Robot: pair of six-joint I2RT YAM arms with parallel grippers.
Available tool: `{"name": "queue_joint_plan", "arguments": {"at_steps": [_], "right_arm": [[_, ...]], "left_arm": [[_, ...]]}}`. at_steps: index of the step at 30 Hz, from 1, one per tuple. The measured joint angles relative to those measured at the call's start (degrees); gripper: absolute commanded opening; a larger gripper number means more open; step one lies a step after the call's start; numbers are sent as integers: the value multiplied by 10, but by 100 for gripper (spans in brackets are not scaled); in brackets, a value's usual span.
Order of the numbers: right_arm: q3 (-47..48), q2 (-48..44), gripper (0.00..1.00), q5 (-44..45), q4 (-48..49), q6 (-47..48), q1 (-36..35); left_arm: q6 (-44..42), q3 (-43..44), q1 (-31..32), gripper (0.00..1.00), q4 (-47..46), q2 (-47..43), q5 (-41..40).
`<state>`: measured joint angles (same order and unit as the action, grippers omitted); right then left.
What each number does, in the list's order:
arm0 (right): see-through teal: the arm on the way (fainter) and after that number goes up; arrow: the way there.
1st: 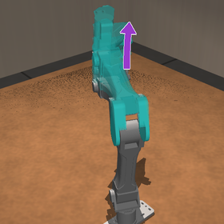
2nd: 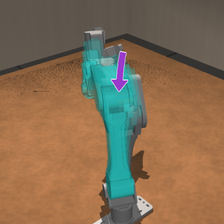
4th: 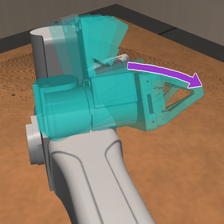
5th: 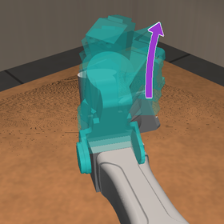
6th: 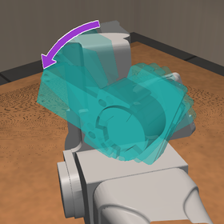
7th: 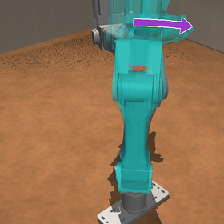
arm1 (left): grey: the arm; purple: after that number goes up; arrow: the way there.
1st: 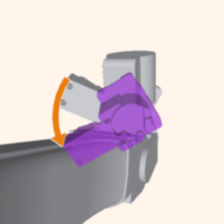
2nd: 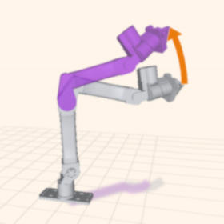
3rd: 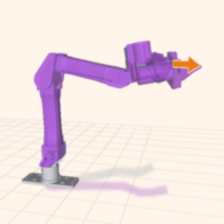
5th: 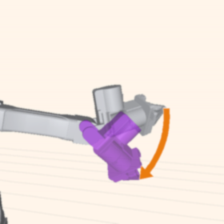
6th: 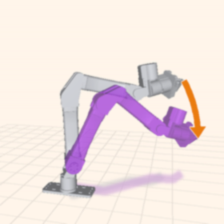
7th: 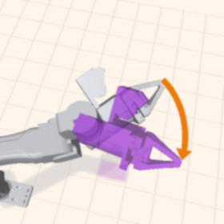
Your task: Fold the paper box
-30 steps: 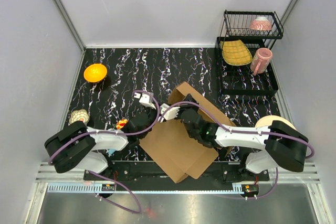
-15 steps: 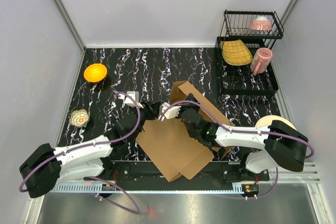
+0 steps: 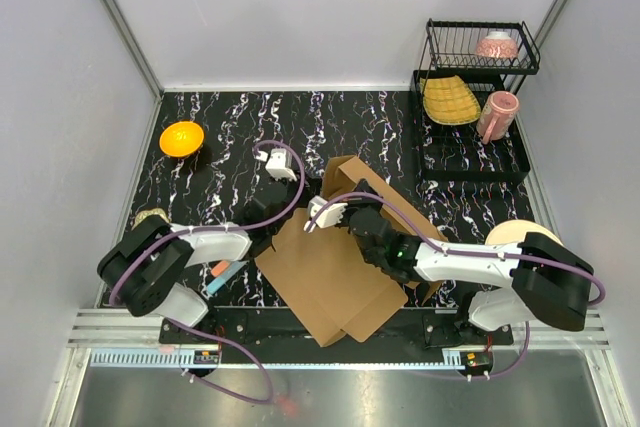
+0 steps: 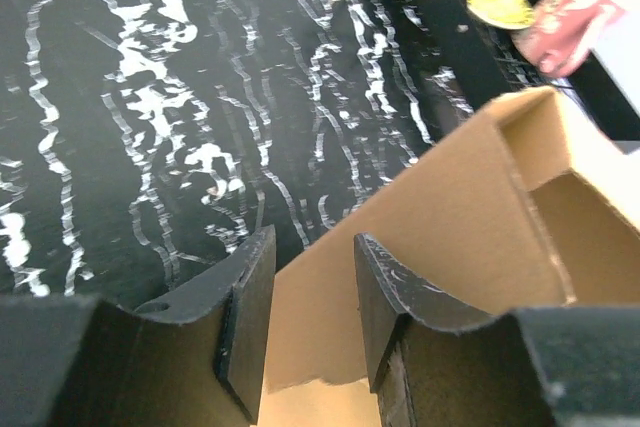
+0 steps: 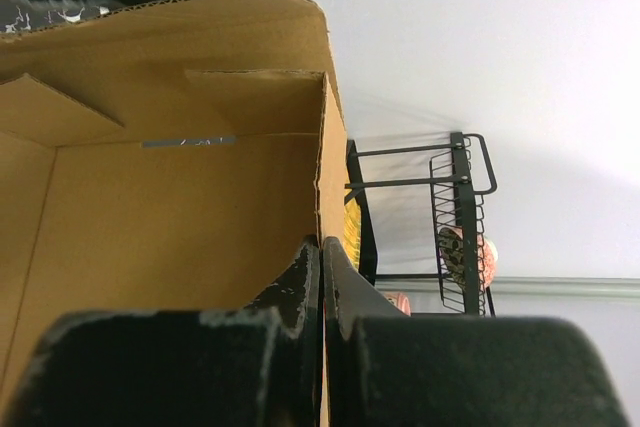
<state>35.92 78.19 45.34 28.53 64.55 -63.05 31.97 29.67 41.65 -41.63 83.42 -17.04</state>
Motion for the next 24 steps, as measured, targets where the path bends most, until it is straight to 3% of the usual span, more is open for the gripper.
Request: {"name": "queue_joint_plan", "arguments": {"at_steps": [9,24], "right_arm": [[-2,-4,0,-4,-3,-3,2],[1,6,0,2,-3,-4,2]], "left_arm": [[12,-5,-2,43,-111,43,107],[6,-79,-2,56,-281,129,171]]}}
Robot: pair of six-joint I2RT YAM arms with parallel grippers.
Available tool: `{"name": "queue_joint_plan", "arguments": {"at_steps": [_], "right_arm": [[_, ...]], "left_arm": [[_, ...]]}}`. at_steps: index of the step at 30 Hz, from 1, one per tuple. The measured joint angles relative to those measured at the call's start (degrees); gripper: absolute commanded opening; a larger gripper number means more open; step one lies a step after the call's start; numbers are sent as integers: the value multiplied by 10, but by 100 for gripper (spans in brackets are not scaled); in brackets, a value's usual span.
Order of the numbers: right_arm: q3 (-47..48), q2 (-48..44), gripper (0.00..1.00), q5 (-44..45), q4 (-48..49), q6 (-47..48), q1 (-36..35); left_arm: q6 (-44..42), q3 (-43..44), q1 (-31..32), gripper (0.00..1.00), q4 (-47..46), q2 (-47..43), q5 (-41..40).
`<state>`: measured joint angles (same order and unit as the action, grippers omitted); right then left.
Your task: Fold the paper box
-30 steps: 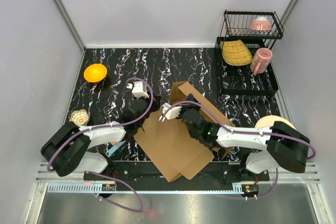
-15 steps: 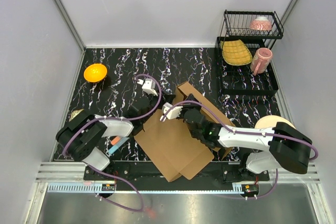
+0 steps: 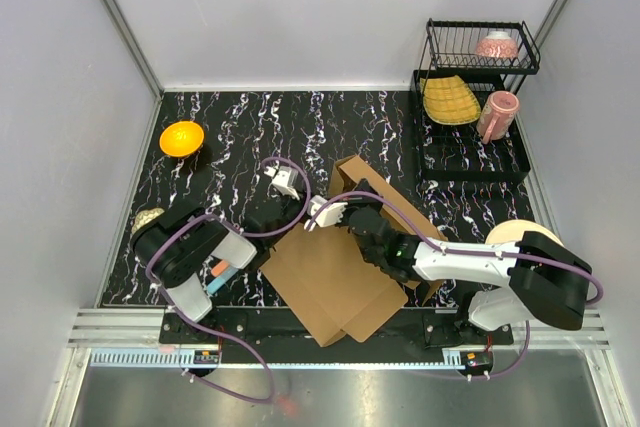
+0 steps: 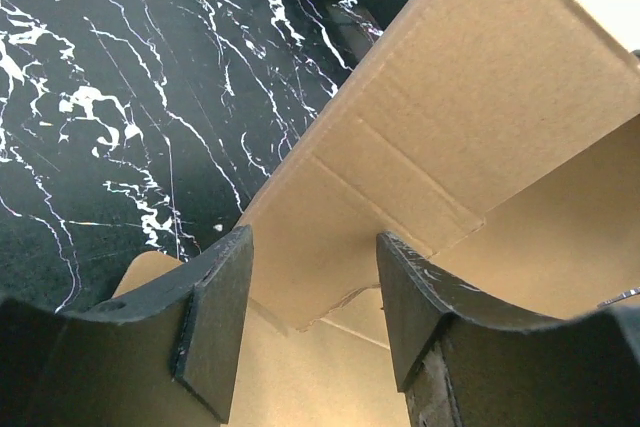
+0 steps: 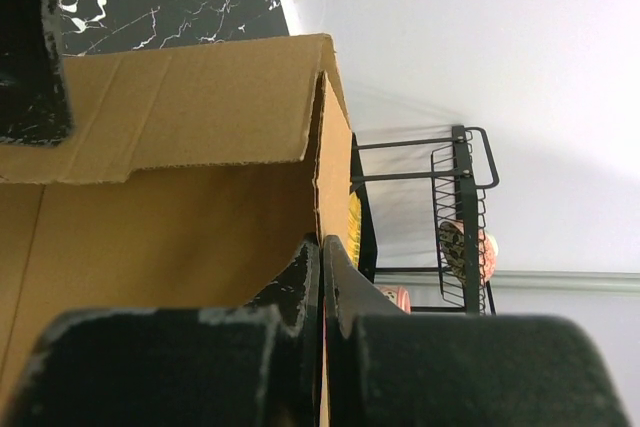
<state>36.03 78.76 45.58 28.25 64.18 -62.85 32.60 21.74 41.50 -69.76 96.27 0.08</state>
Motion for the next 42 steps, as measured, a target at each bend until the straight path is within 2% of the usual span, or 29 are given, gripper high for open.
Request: {"name": "queue_joint_plan", "arguments": {"at_steps": [6,7,8,16,18,22,23,25,26,28,29,30,31,33,37,42], "right_arm": [[0,1,0,1,0,0,0],[1,2,0,2,1,-1,0],[1,2,0,2,1,-1,0],[3,6,0,7,3,-8,5],[3,7,0,11,3,-9,7],[4,10,0,18,4,-10,10],[4,11,0,19,4,-10,10],[4,11,0,21,4,-11,12],[4,12,0,21,4,-12,12],[4,12,0,22,5,-12,12],[4,11,0,23,5,-13,12],[4,11,0,23,5,-13,12],[4,11,0,23,5,-13,12],[4,11,0,23,5,-13,12],[5,10,0,19,5,-14,11],[6,10,0,19,4,-17,11]], "left_arm": [[-12,7,0,60,-9,15,2],[-14,12,-1,74,-11,15,1],[-17,16,-1,98,-12,16,1],[-34,60,-4,99,-19,34,8],[-37,67,-5,95,-19,41,13],[-40,83,-7,82,-21,55,26],[-42,87,-8,74,-23,59,31],[-43,94,-9,65,-27,66,41],[-43,96,-9,55,-30,68,45],[-46,99,-9,50,-36,74,53],[-49,101,-10,50,-36,77,53],[-52,101,-11,65,-37,79,54],[-54,101,-13,74,-38,80,56],[-60,101,-14,82,-38,81,59],[-68,101,-15,86,-37,83,60],[-74,108,-15,84,-37,90,65]]}}
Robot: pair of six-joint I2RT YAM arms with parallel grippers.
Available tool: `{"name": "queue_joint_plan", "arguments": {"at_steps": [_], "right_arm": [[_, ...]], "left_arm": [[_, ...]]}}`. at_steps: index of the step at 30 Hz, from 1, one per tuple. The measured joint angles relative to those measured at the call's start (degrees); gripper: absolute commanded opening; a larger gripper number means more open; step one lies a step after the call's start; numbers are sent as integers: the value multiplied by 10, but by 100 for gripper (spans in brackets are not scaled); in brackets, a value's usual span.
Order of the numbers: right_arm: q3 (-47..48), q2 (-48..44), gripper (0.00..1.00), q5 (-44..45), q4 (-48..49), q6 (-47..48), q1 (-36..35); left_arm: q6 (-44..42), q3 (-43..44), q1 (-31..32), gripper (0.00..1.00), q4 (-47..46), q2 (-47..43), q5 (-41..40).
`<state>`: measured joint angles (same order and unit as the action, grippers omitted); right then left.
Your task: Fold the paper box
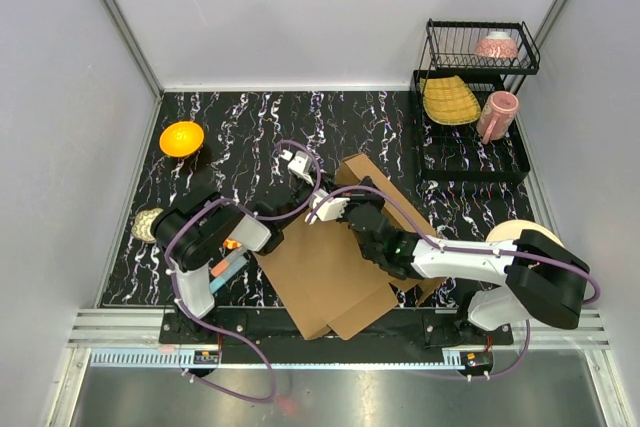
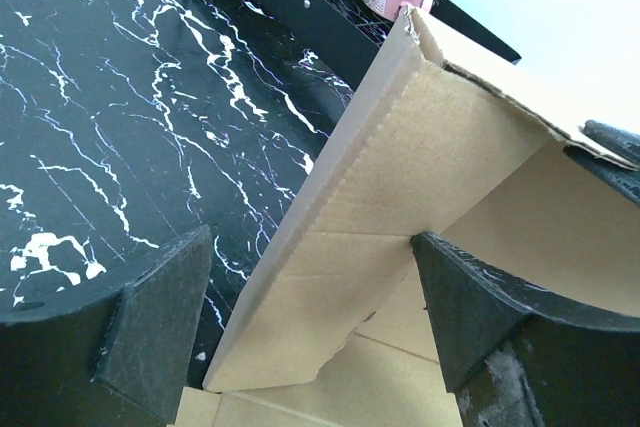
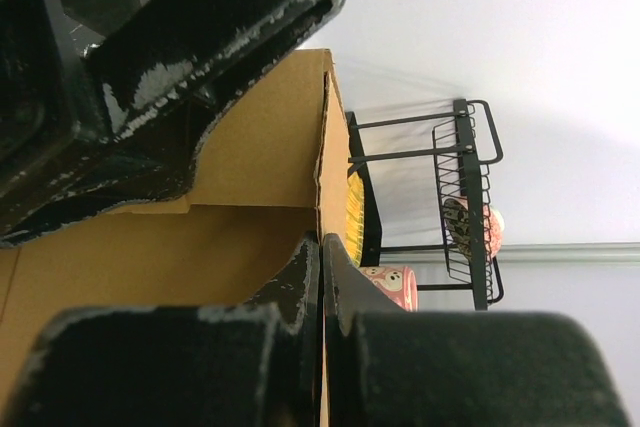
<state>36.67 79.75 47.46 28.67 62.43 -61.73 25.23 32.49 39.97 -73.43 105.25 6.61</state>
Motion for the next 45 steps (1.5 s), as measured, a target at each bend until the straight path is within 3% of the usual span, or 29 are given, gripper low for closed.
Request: {"name": "queue_joint_plan", "arguments": {"at_steps": [4,12,18,24,26,29,30,33,40,45], "right_arm": [[1,-3,0,-3,-5,-8,0],[9,-3,0,-27,-13,-11,-2],[10,-3,0,-31,-16,-11,-3],[15,2,4,-31,-15,-11,-3],[20,4,10,-32,-15,-11,-3],[24,7,29,-32,-16,-19,-3],[24,7,40,-36,-17,-25,-3],[24,7,57,-41,-25,-45,-9],[24,-19,73,-51,-70,-87,-41],[24,-87,77,-58,-121,-133,-68]], "left_arm": [[-5,14,0,77,0,12,10],[-17,42,1,38,-2,35,32],[-33,45,-3,27,1,40,29],[-59,45,-4,0,2,40,29],[-71,45,-3,0,3,40,31],[-75,44,-3,0,2,40,32],[-75,44,-3,0,2,40,32],[-73,41,-1,0,-1,40,32],[-73,28,3,0,0,29,19],[-80,16,7,0,7,8,-12]]}}
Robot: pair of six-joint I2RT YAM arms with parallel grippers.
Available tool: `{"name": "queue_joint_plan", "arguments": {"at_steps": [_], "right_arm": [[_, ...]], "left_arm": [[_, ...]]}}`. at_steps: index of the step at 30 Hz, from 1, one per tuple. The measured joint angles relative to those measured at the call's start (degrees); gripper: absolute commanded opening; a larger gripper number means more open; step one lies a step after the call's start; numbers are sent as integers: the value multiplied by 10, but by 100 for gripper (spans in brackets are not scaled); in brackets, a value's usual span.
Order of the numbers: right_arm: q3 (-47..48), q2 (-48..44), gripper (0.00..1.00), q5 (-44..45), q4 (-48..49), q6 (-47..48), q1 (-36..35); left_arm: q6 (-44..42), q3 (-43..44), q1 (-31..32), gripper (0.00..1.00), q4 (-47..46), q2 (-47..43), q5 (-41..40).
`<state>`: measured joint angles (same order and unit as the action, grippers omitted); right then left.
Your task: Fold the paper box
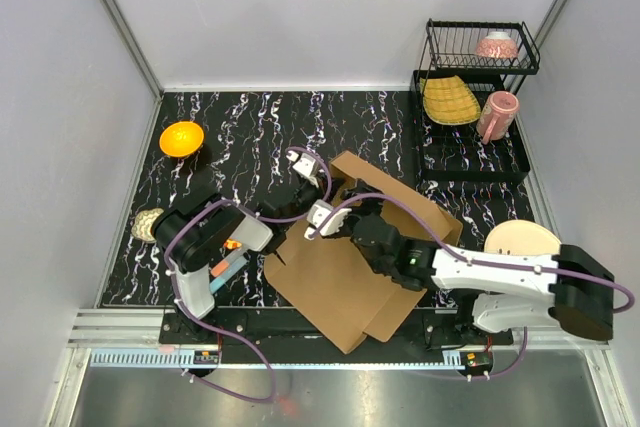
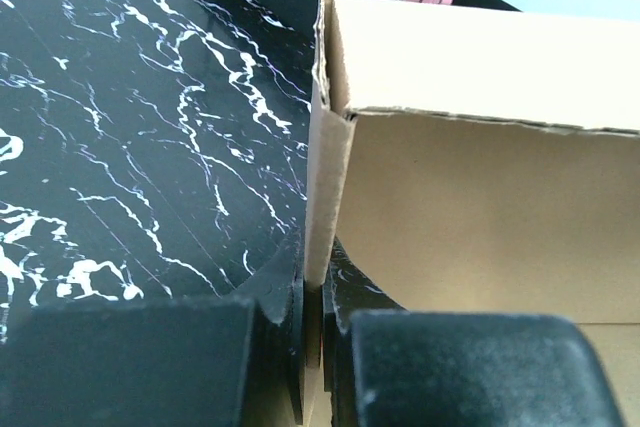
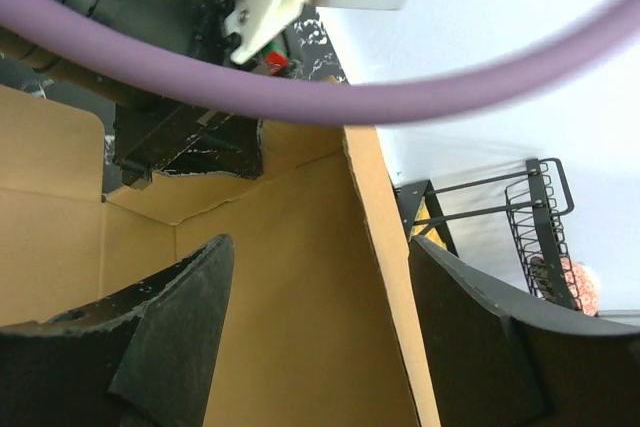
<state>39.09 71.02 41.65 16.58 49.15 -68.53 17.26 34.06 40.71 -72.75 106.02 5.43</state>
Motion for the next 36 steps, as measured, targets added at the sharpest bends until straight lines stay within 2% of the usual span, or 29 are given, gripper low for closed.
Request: {"name": "queue_joint_plan", "arguments": {"at_steps": [12,18,26,36], "right_arm": [[8,-149,78,4,-53,-118,-8],[16,-213,76,5,-57,-208,-8],[58,-195,64,41,-94,-336,-8],[64,-158,62,88,-163,-443,6]], "left_arm": [[-29,-33,12,0,21,-66,-91],[-55,-47,33,0,42,-85,-183],[-101,-47,89,0,81,-84,-325],[-105,-49,108,0,90,-80,-425]]}}
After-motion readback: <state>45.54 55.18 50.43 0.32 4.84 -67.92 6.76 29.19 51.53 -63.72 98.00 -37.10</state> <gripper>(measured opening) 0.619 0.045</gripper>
